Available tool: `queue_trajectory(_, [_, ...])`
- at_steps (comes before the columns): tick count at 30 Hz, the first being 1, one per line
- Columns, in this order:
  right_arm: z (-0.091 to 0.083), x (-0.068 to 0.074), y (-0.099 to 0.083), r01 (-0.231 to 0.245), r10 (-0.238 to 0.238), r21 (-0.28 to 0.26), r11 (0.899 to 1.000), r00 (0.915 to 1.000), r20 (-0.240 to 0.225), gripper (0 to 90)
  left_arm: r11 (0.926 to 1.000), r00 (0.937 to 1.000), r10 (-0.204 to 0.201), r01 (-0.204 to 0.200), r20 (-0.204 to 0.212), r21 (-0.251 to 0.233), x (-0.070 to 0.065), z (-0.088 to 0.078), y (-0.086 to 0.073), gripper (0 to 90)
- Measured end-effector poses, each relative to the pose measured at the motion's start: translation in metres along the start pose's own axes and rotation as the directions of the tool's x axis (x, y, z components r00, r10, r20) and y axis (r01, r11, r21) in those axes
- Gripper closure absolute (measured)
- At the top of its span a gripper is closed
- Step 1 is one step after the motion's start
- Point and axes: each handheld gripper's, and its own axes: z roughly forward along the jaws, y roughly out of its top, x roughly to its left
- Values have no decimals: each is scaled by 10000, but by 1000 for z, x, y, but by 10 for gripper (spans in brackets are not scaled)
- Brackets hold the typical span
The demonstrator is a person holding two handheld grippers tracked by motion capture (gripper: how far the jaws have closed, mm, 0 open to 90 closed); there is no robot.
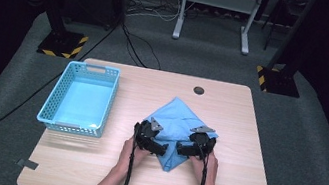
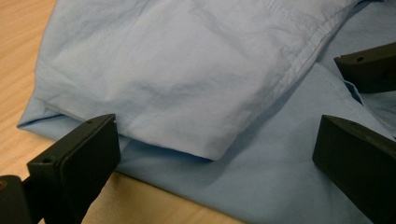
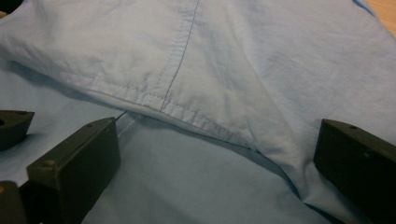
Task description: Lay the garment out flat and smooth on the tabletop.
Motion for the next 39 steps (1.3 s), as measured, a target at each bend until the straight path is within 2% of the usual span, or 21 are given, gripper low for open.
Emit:
queue_trajectory(7, [-12,7,-13,16,-16,22,10000,10000,-17,0,9997,9997,243,-243,-37,-62,-20,-8,-7,6])
queue_trajectory(11, [-20,11,-22,34,-34,50,10000,10000,-30,0,9996,9996,252,-253,-88,-84,-29,-12,-12,7])
queue_trajectory(17, [-32,16,-35,118,-119,-11,9999,9999,-61,0,9999,9999,161,-161,-46,-62,-40,-20,-19,14])
queue_trajectory(23, [-46,23,-49,163,-162,135,9998,9998,-90,0,9998,9998,213,-213,-6,-62,-49,-29,-28,13])
queue_trajectory(30, [-61,31,-67,212,-213,-15,9998,9997,-108,0,9993,9994,332,-334,-132,-160,-63,-38,-37,17])
queue_trajectory(39, [-78,34,-83,315,-314,96,9995,9994,-174,0,9991,9992,398,-399,-66,-151,-80,-48,-46,20])
